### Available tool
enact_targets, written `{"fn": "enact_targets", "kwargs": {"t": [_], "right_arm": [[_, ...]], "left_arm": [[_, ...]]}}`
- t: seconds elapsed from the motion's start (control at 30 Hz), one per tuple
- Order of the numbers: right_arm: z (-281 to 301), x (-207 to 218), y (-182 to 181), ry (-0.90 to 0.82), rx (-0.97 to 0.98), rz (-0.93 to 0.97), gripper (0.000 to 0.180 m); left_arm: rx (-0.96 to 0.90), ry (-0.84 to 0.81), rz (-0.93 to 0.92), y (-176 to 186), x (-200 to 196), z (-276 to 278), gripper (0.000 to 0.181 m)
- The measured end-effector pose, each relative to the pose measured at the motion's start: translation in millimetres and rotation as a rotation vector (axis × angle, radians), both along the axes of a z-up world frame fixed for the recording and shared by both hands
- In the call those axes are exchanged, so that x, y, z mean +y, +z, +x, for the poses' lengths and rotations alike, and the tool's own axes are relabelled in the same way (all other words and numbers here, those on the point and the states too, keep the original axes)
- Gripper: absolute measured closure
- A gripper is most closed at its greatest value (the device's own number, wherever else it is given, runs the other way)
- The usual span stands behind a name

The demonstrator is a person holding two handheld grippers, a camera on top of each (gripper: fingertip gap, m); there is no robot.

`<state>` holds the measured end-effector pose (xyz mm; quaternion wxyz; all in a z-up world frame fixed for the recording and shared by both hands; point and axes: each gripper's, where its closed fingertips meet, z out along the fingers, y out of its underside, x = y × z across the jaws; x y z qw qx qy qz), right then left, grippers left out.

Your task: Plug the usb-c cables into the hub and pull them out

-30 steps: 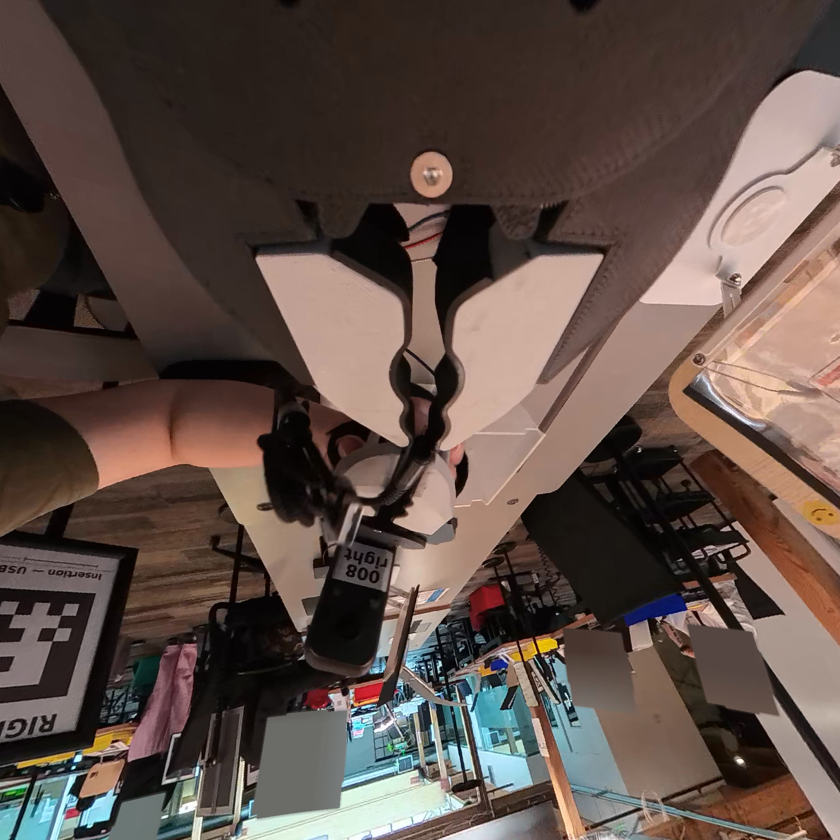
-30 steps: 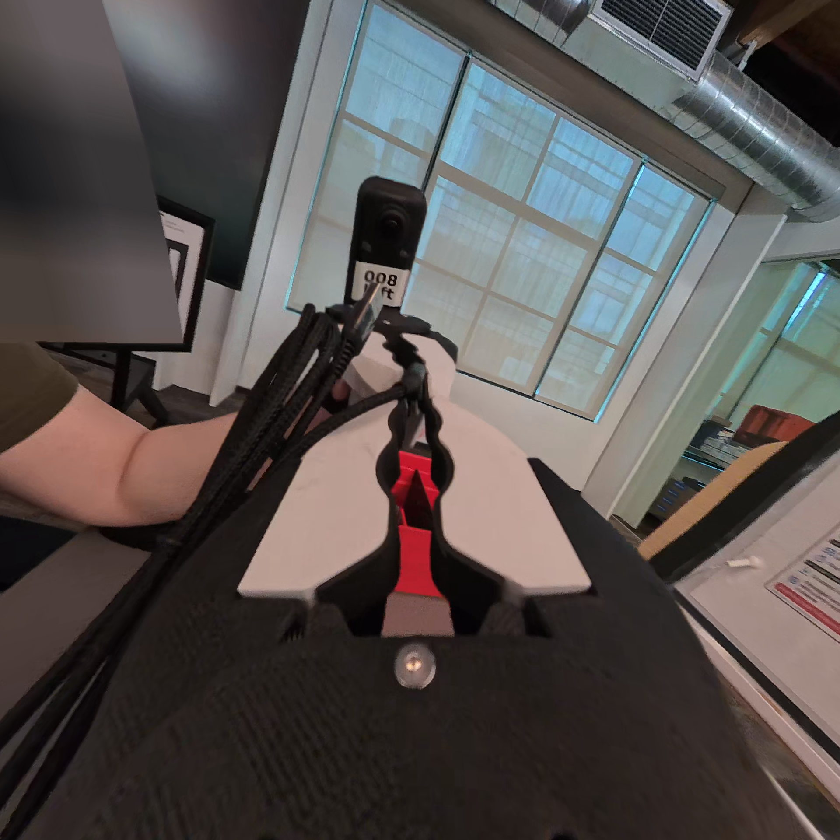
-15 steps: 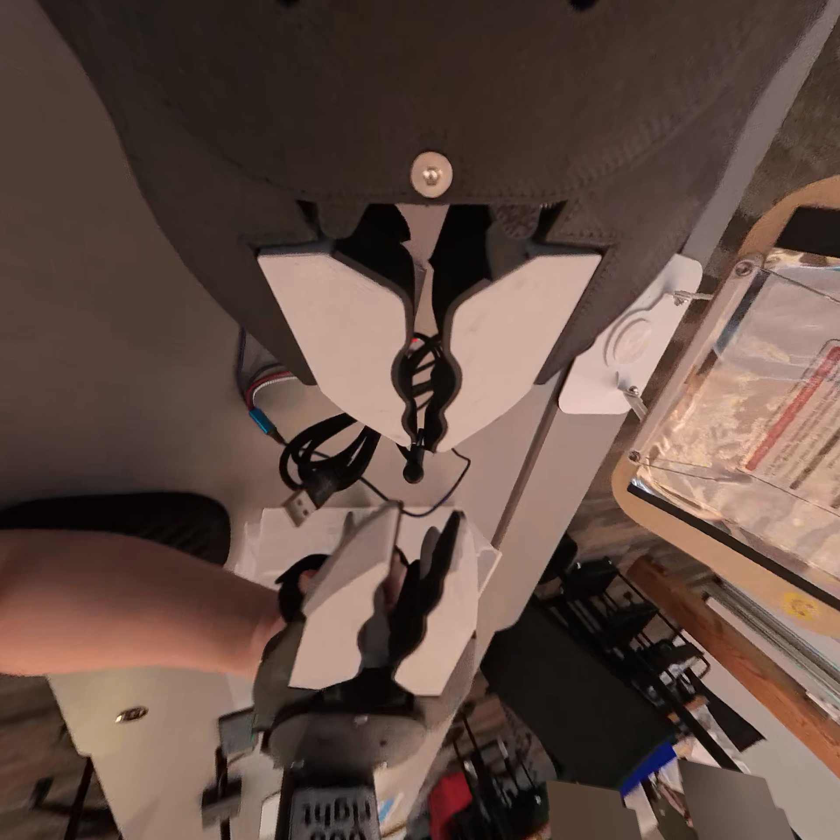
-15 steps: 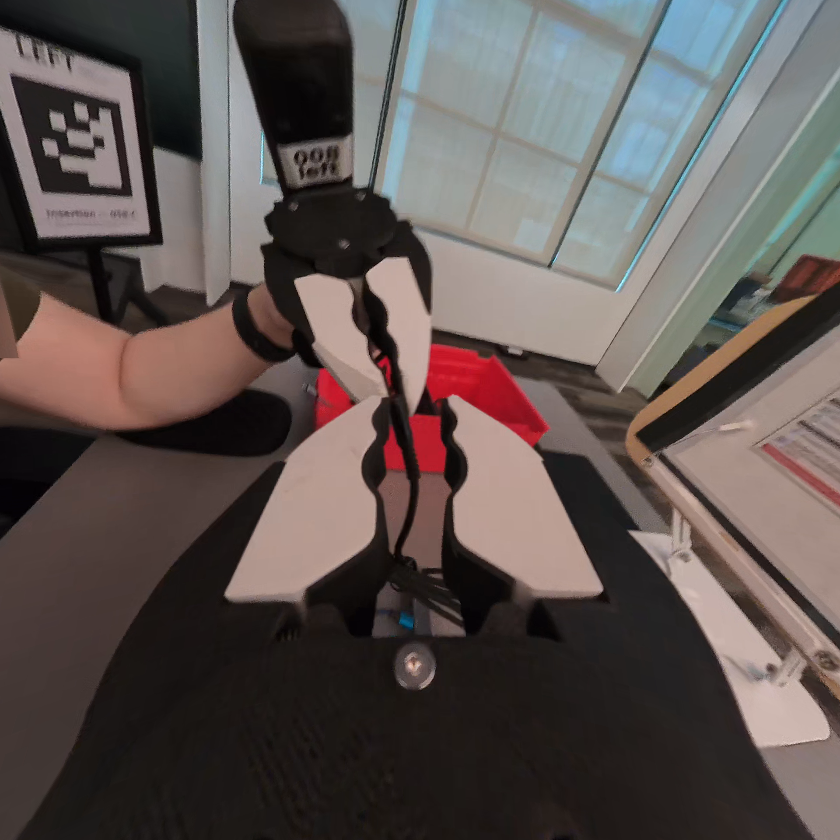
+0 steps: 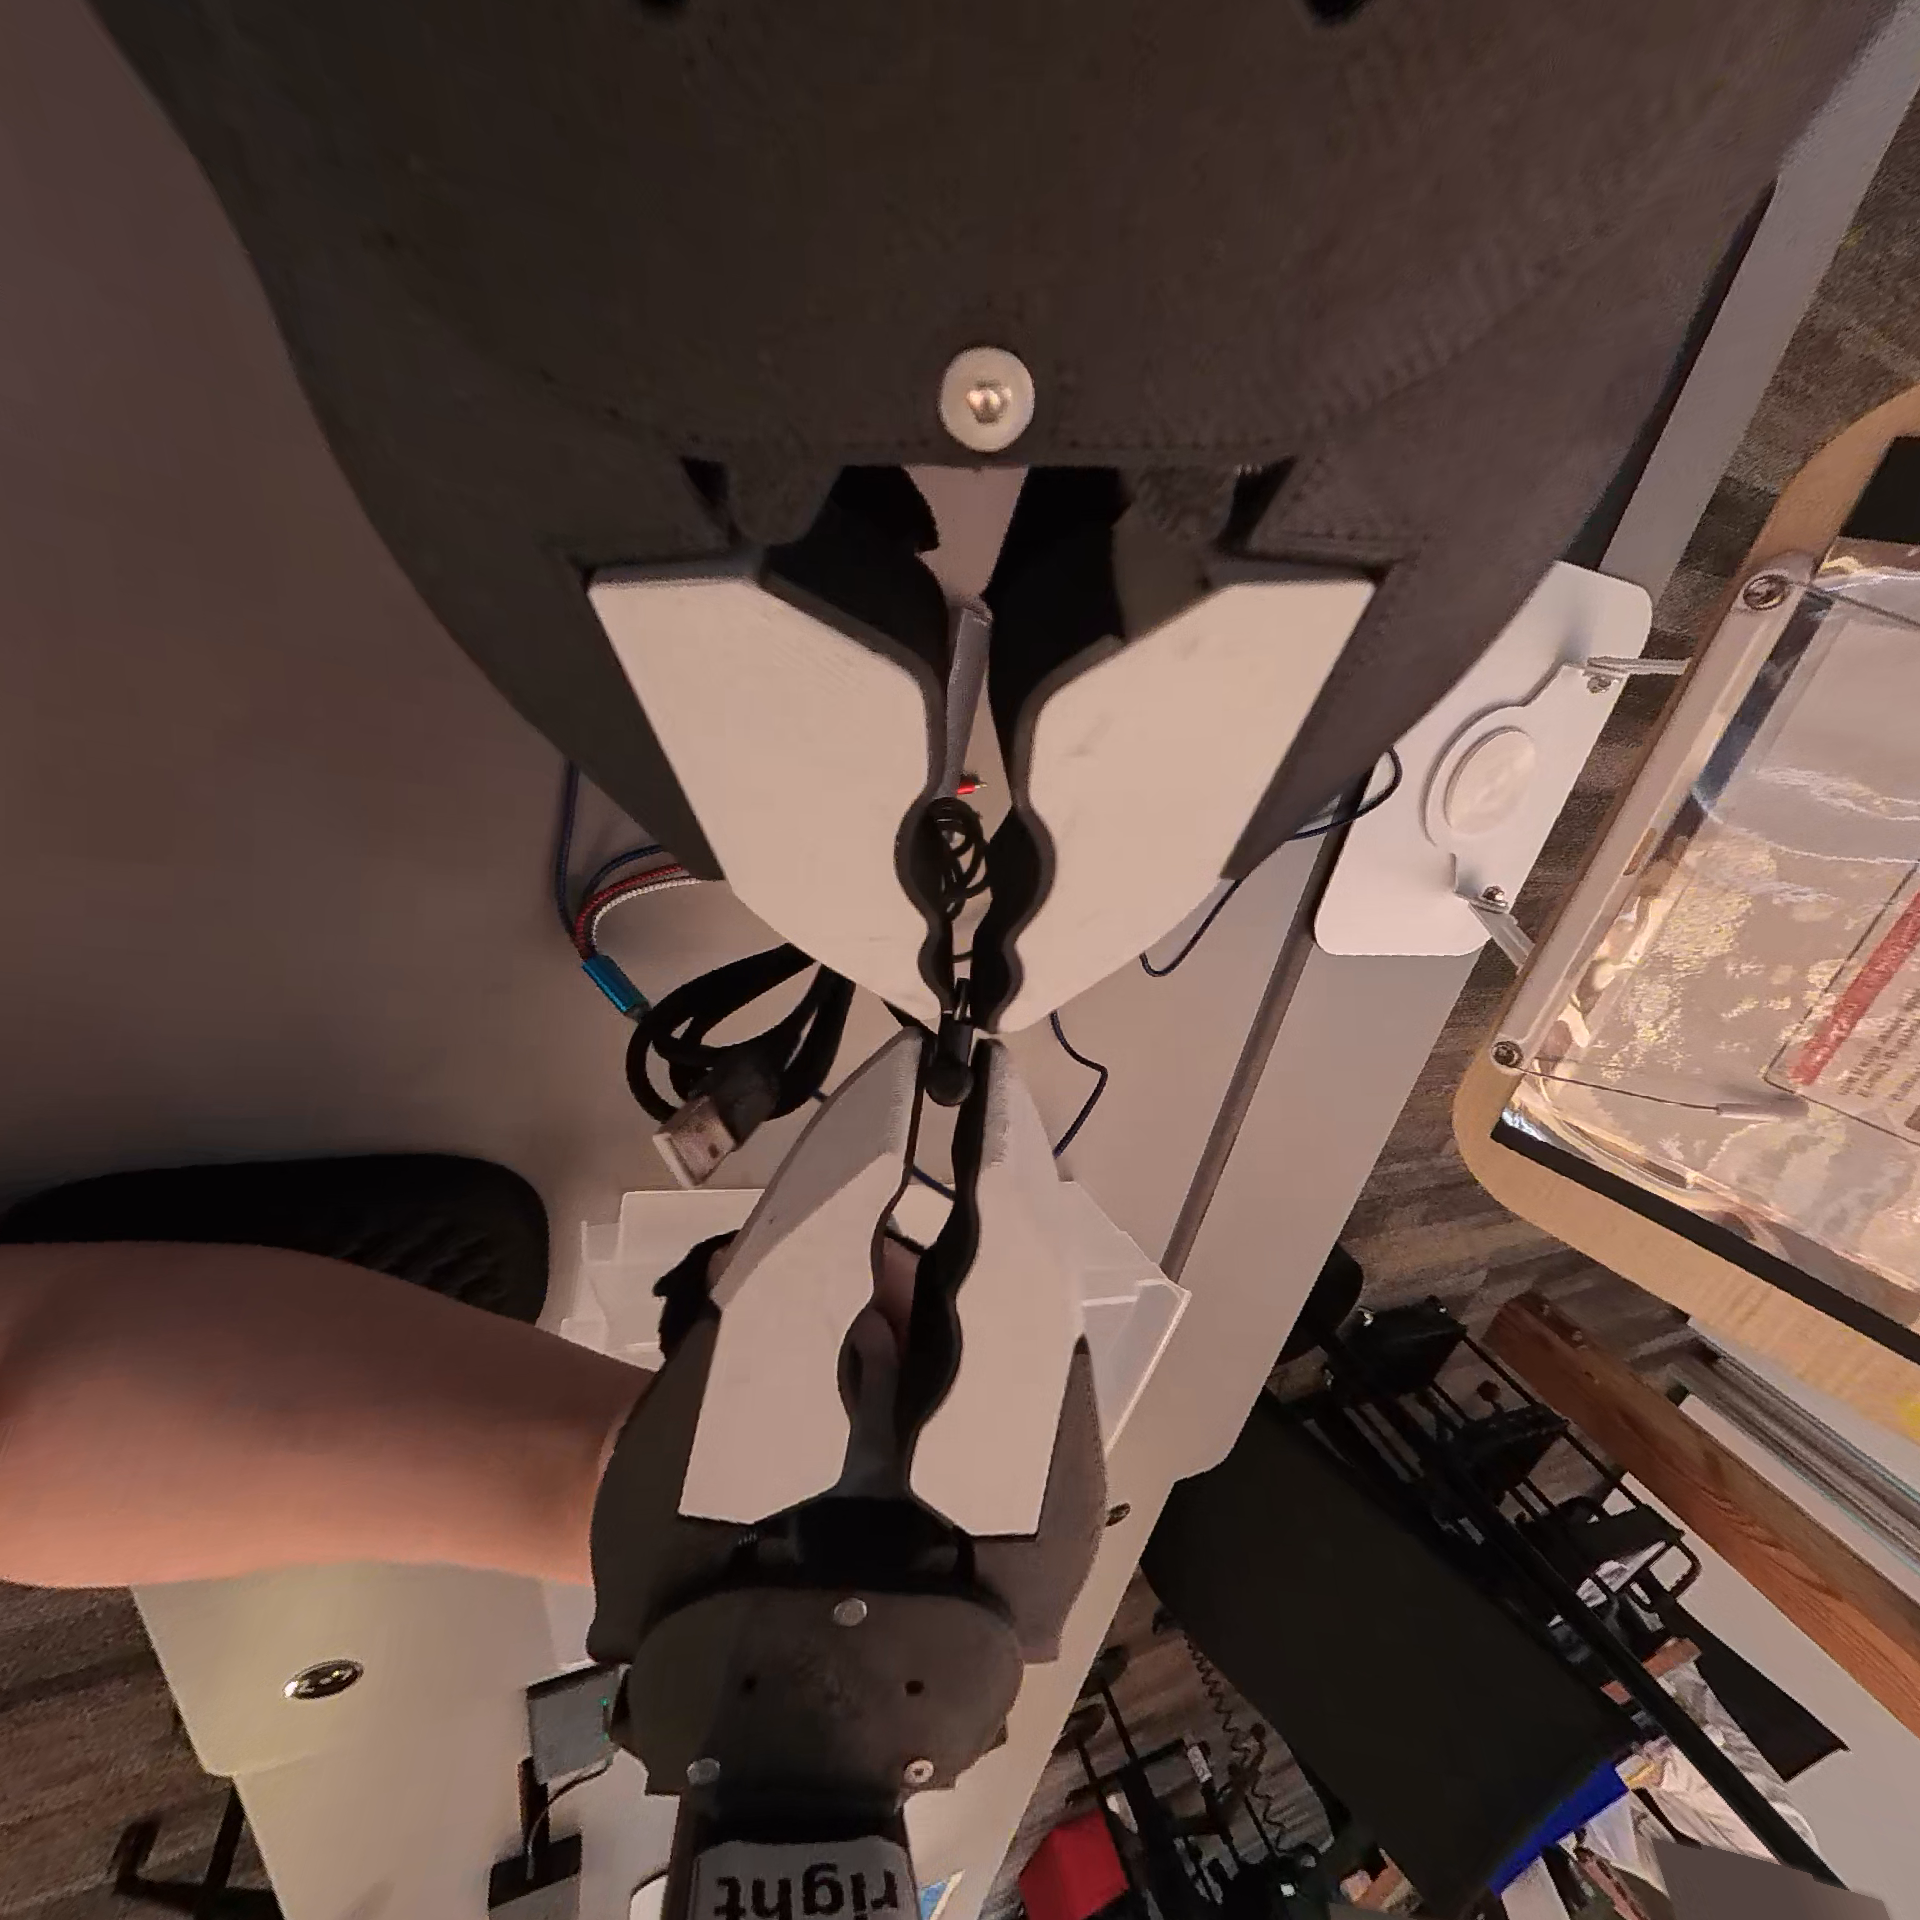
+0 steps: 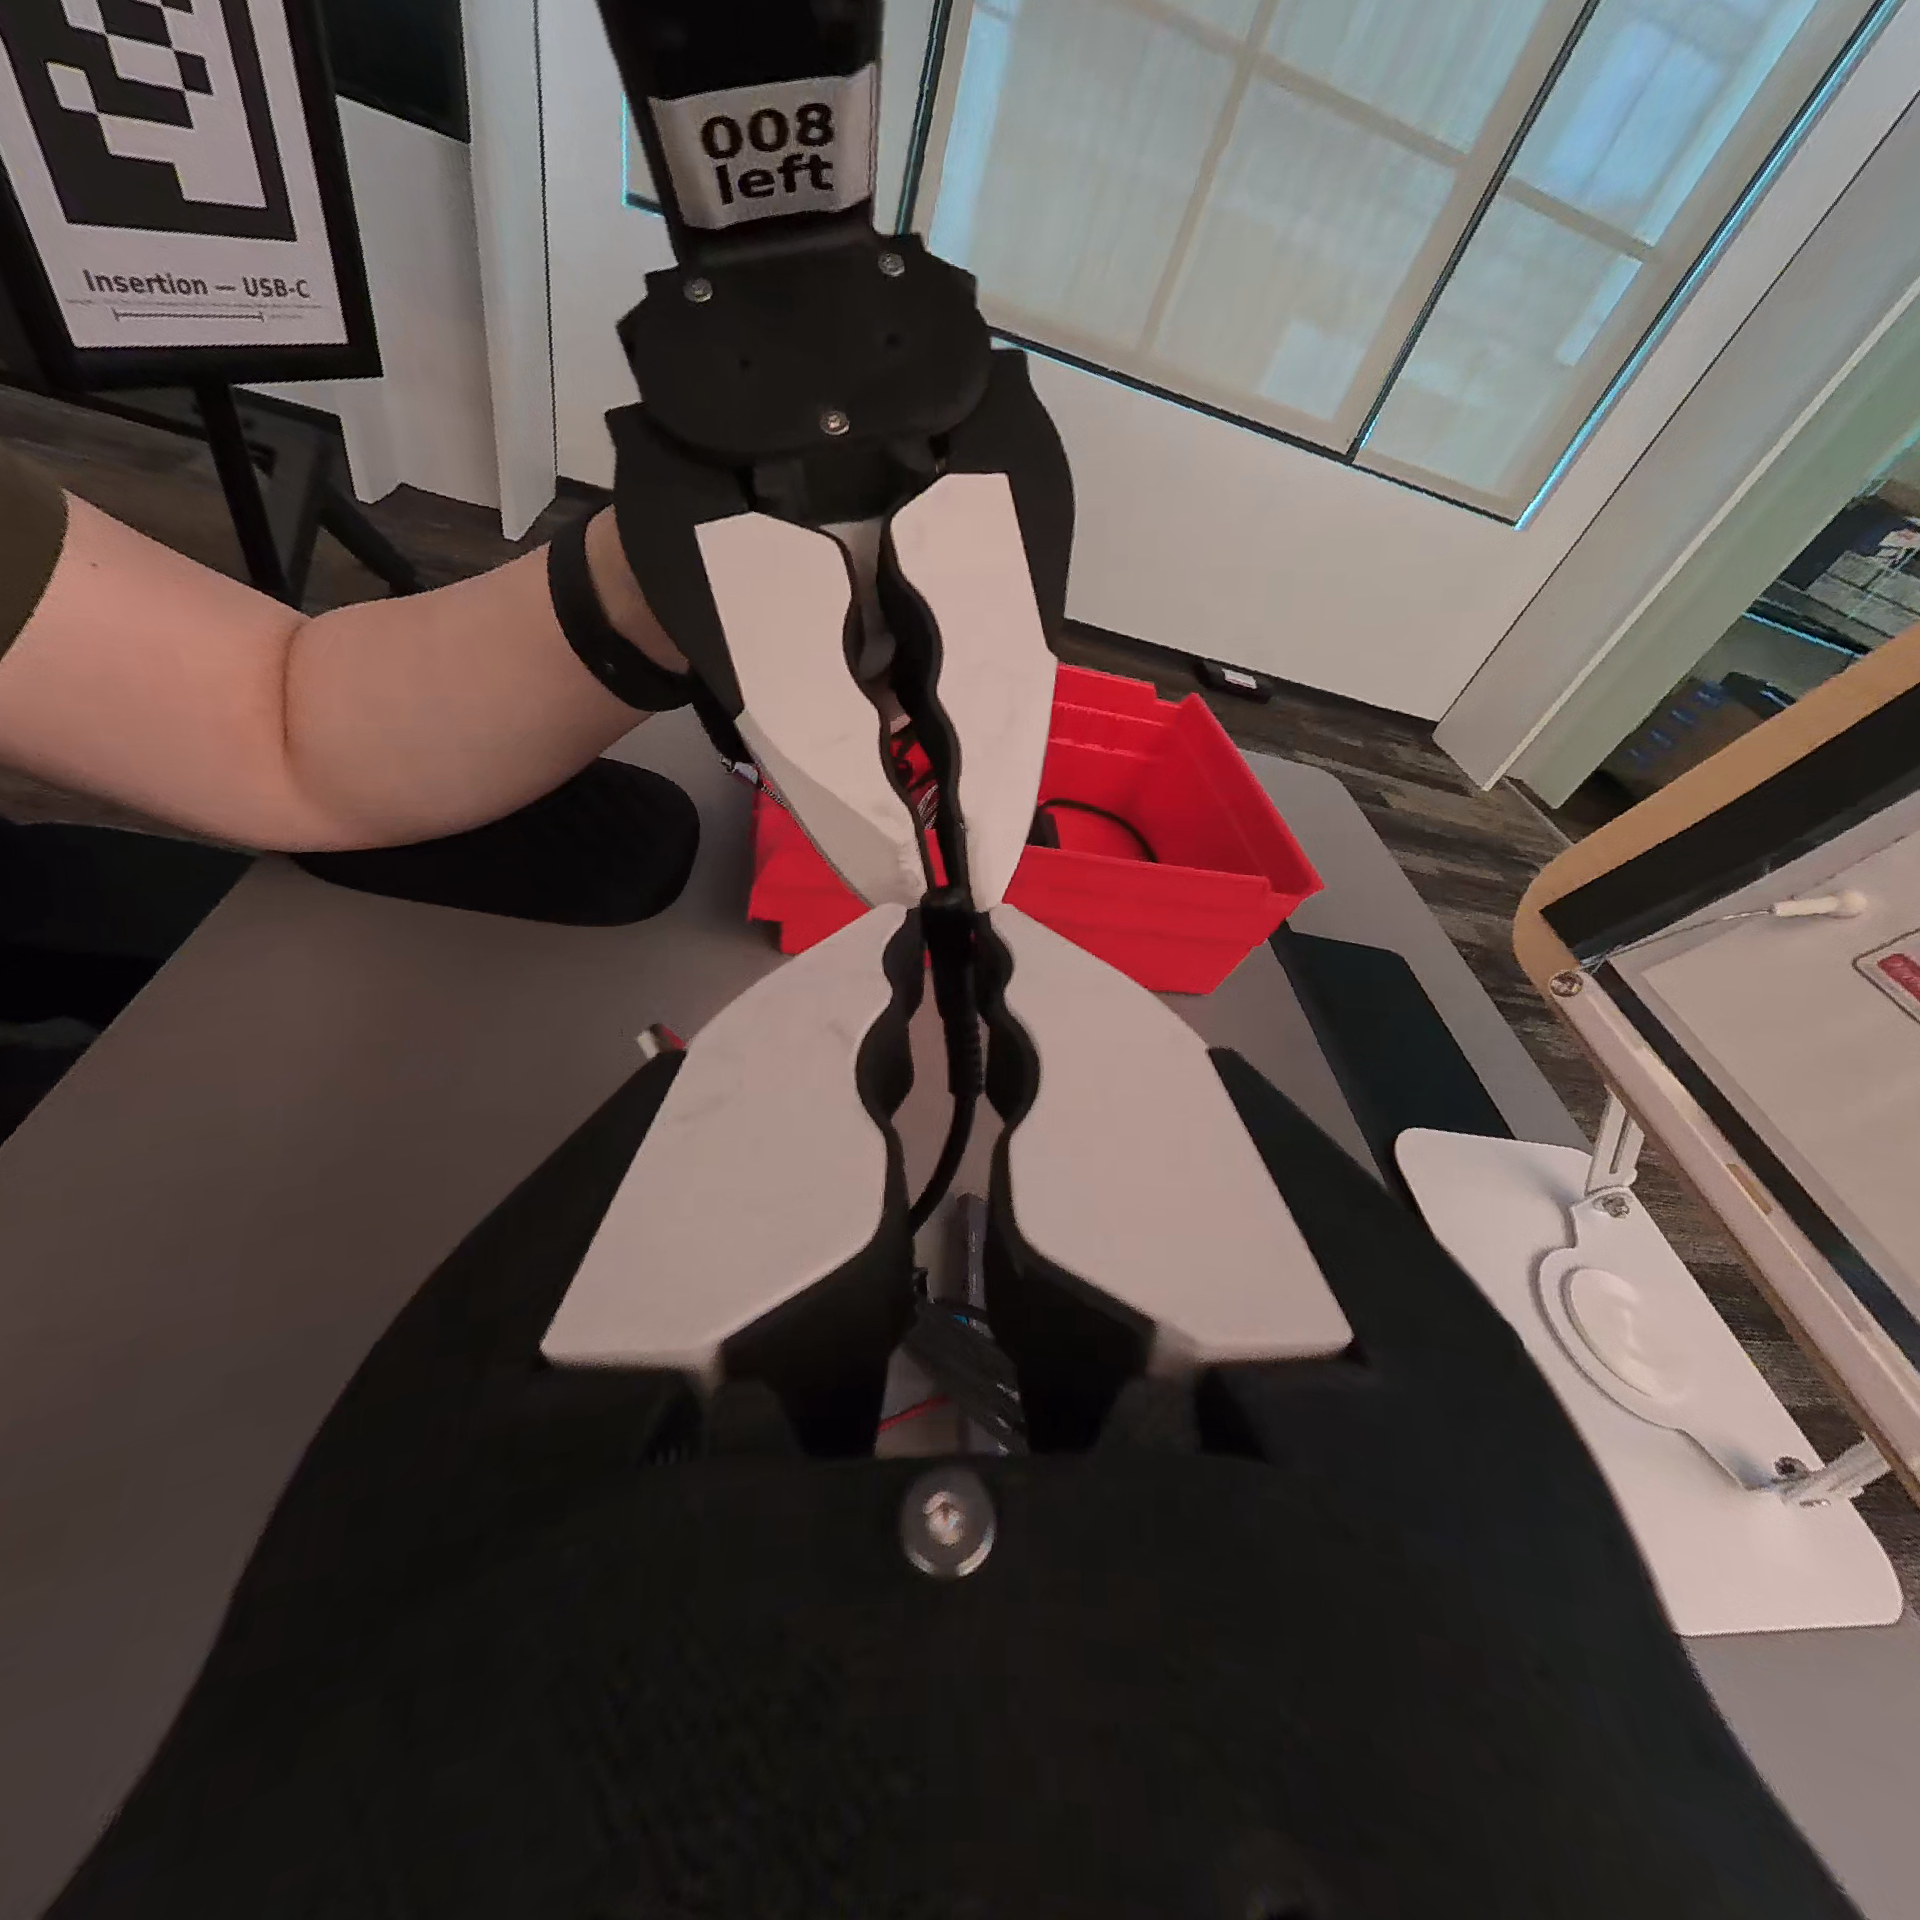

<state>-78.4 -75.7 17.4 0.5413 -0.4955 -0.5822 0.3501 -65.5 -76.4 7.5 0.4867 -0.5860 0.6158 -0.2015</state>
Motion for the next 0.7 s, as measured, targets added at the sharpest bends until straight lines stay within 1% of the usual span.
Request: {"fn": "enact_targets", "kwargs": {"t": [0.17, 0.2, 0.27, 0.3, 0.37, 0.43, 0.5, 0.6, 0.7], "right_arm": [[3, 1, 1, -0.025, -0.043, 0.027, 0.172], [7, 3, 4, -0.036, -0.04, 0.027, 0.172], [20, 5, 15, -0.058, -0.008, 0.029, 0.172], [27, 5, 23, -0.064, 0.014, 0.029, 0.172], [43, 3, 38, -0.072, 0.064, 0.039, 0.172], [57, -3, 52, -0.076, 0.102, 0.056, 0.172], [67, -7, 62, -0.089, 0.119, 0.084, 0.172], [78, -14, 73, -0.105, 0.133, 0.122, 0.172], [86, -22, 83, -0.096, 0.163, 0.14, 0.172]], "left_arm": [[-0.027, 0.026, -0.016, 2, 2, -4, 0.178], [-0.032, 0.056, -0.033, 1, 8, -9, 0.173], [-0.005, 0.128, -0.098, -10, 22, -20, 0.141], [0.036, 0.167, -0.136, -20, 30, -27, 0.137], [0.138, 0.248, -0.178, -47, 46, -37, 0.138], [0.252, 0.261, -0.228, -79, 52, -38, 0.148], [0.372, 0.268, -0.266, -112, 55, -38, 0.15], [0.532, 0.297, -0.274, -154, 62, -44, 0.143], [0.596, 0.288, -0.313, -182, 62, -42, 0.139]]}}
